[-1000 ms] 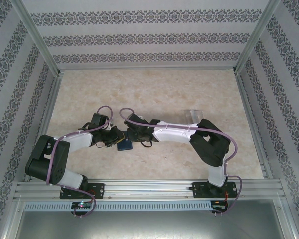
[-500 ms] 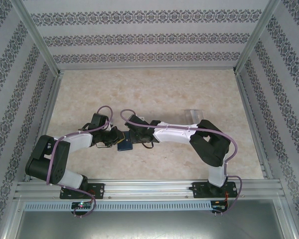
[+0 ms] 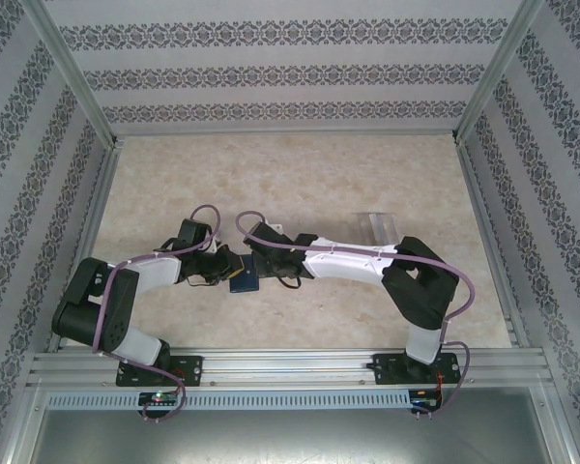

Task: Put the credit cards into the card holder
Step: Close the button on the card holder.

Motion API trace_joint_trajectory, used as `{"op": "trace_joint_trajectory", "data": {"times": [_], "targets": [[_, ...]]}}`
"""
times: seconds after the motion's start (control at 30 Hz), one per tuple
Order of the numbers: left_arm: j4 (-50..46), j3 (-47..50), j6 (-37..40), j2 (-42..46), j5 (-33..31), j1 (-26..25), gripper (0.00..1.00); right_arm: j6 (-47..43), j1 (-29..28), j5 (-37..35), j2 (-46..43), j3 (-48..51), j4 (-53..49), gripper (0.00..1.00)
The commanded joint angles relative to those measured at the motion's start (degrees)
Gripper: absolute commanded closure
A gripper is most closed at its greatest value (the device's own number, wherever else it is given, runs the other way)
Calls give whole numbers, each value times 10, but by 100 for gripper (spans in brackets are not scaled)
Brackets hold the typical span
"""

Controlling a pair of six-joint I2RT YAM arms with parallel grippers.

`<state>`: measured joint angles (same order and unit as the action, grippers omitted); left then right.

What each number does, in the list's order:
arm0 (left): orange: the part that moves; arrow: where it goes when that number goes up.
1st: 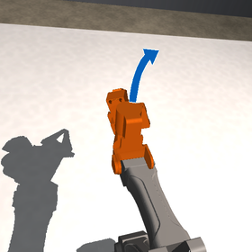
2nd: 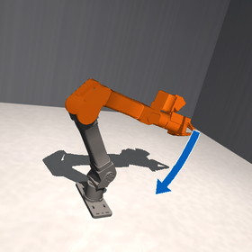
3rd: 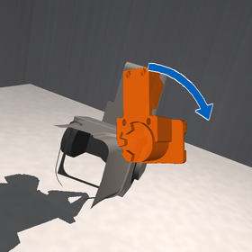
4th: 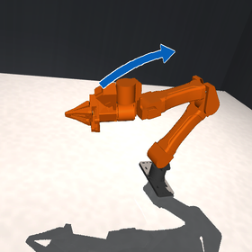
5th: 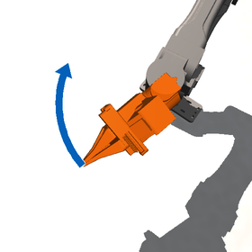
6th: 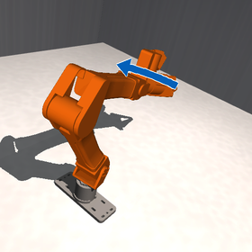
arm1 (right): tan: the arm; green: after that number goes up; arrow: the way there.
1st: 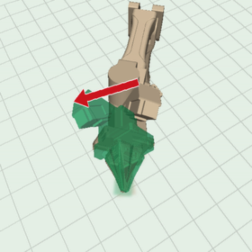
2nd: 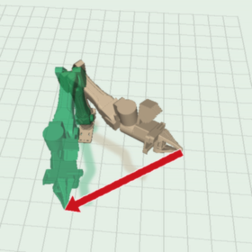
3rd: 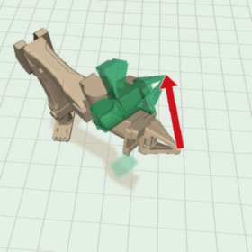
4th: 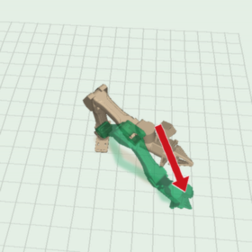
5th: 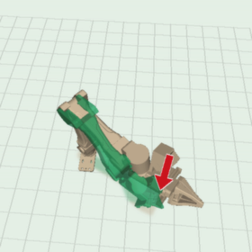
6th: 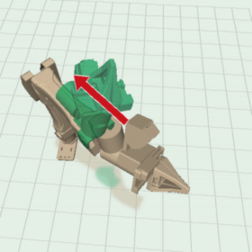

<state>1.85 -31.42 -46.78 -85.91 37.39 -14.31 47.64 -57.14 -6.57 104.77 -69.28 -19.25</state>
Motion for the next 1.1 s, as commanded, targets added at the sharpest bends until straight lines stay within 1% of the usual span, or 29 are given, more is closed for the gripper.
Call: {"op": "trace_joint_trajectory", "data": {"times": [0.0, 0.03, 0.07, 0.1, 0.13, 0.2, 0.33, 0.57, 0.67, 0.77, 0.93, 1.07], "targets": [[-25, 8, 9, -21, -16, -7, 88, -5, 3, 9, 0, 13, 5, 89], [-26, 7, 11, -23, -14, -8, 88, -2, 4, 12, 3, 13, 5, 89], [-27, 6, 10, -23, -11, -8, 88, 1, 4, 14, 5, 13, 5, 86], [-27, 7, 11, -21, -10, -8, 87, 6, 4, 15, 6, 13, 4, 78], [-27, 10, 10, -18, -13, -8, 88, 9, 4, 16, 5, 12, 4, 73], [-27, 15, 10, -14, -21, -7, 87, 8, 2, 14, 1, 12, 6, 70], [-32, 11, 12, -14, -12, -8, 87, 1, 2, 15, -5, 8, 14, 64], [-34, 8, 11, -10, -11, -7, 87, 3, -3, 26, 30, -18, 14, 62], [-34, 10, 10, -7, -19, -8, 87, 1, -5, 16, 42, -24, 13, 62], [-36, 8, 12, -9, -10, -8, 87, 0, -5, 12, 46, -26, 9, 62], [-34, 12, 13, -7, -14, -7, 87, -10, -6, -9, 30, -21, 0, 69], [-34, 15, 12, -3, -17, -8, 87, -10, -5, -8, 18, -19, -3, 70]]}}
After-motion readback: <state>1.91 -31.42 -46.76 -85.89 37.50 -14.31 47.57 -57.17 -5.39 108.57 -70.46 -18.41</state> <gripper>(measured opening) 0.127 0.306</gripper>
